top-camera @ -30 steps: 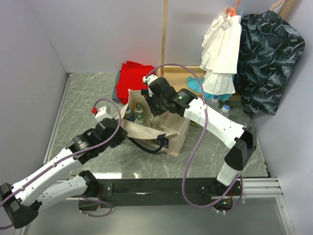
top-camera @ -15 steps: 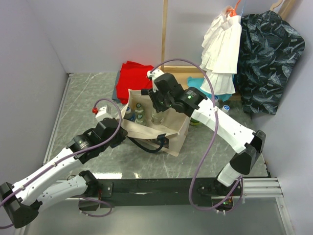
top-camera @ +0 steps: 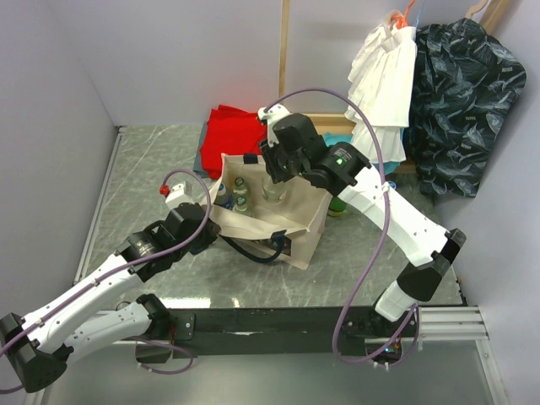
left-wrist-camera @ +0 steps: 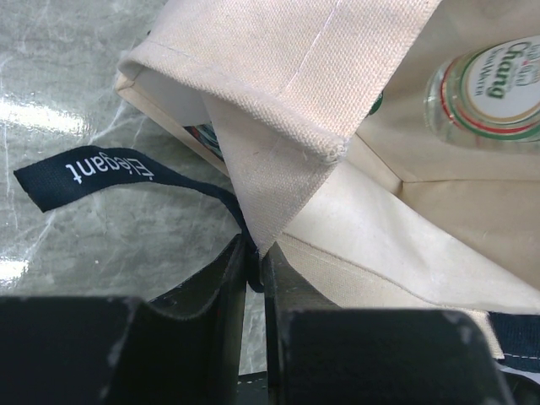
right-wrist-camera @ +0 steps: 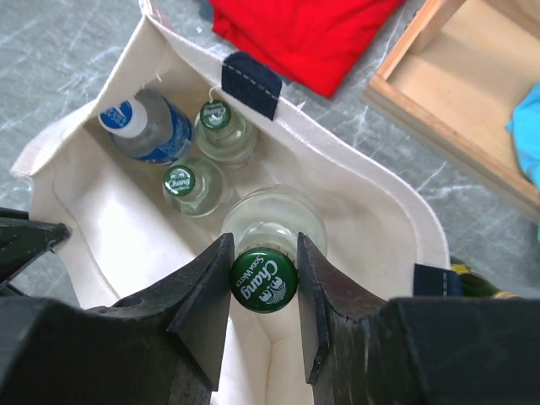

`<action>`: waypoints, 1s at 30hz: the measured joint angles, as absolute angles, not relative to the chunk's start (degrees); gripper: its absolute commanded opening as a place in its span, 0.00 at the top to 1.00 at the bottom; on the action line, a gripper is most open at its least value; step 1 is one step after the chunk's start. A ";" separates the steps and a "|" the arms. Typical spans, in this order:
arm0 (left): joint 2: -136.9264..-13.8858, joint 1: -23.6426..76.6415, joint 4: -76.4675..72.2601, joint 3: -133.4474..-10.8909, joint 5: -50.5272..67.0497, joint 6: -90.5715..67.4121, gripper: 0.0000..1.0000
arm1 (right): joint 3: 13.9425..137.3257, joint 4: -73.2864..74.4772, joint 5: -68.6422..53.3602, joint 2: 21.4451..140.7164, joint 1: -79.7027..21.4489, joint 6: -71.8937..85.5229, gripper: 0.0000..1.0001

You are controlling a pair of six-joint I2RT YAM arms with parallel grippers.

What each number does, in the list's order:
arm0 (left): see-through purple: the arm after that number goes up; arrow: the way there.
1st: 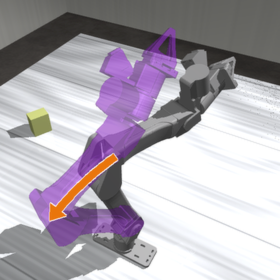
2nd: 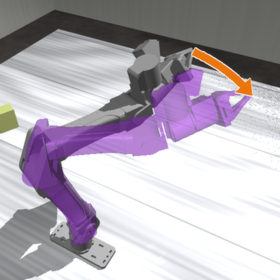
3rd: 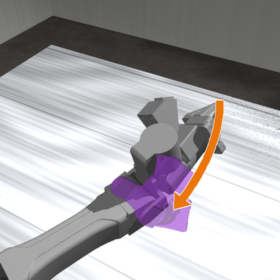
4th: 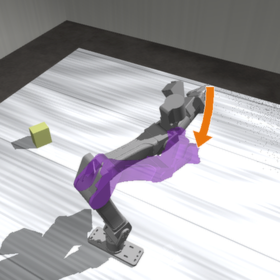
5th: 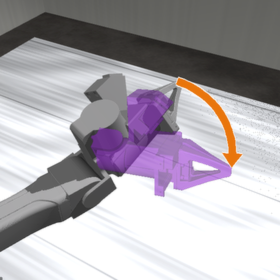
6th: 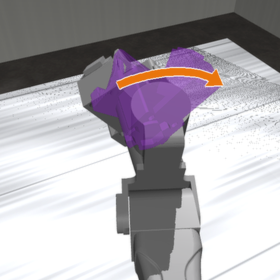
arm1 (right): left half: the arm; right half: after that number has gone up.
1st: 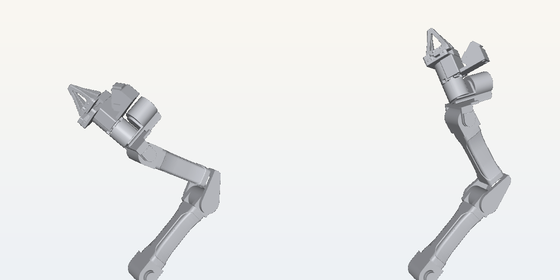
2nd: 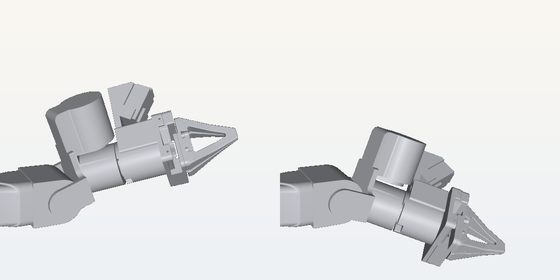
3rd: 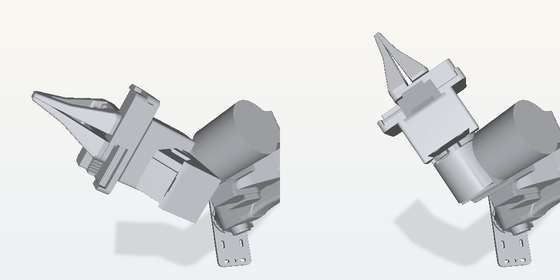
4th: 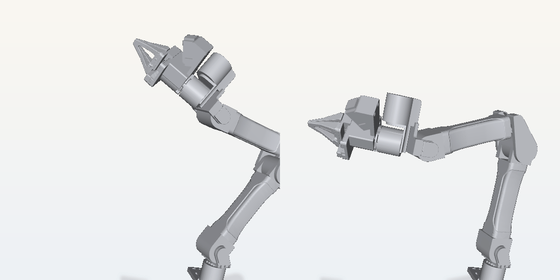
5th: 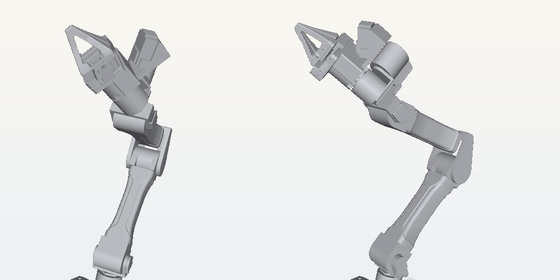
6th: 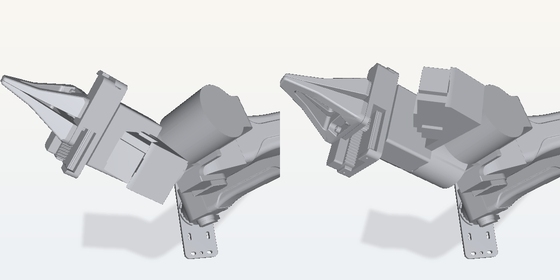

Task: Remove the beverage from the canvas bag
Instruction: Take out the drink from the canvas bag.

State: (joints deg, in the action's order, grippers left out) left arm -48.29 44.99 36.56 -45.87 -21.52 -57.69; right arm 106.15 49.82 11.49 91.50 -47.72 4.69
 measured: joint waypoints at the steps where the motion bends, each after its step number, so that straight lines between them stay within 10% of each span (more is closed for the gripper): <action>1: -48.29 44.99 36.53 -45.87 -21.52 -57.69 0.83 | 106.87 50.15 11.60 91.50 -47.72 4.56 1.00; 30: -48.66 44.99 36.21 -45.87 -21.52 -57.67 0.84 | 111.70 53.56 16.62 89.47 -47.72 3.31 1.00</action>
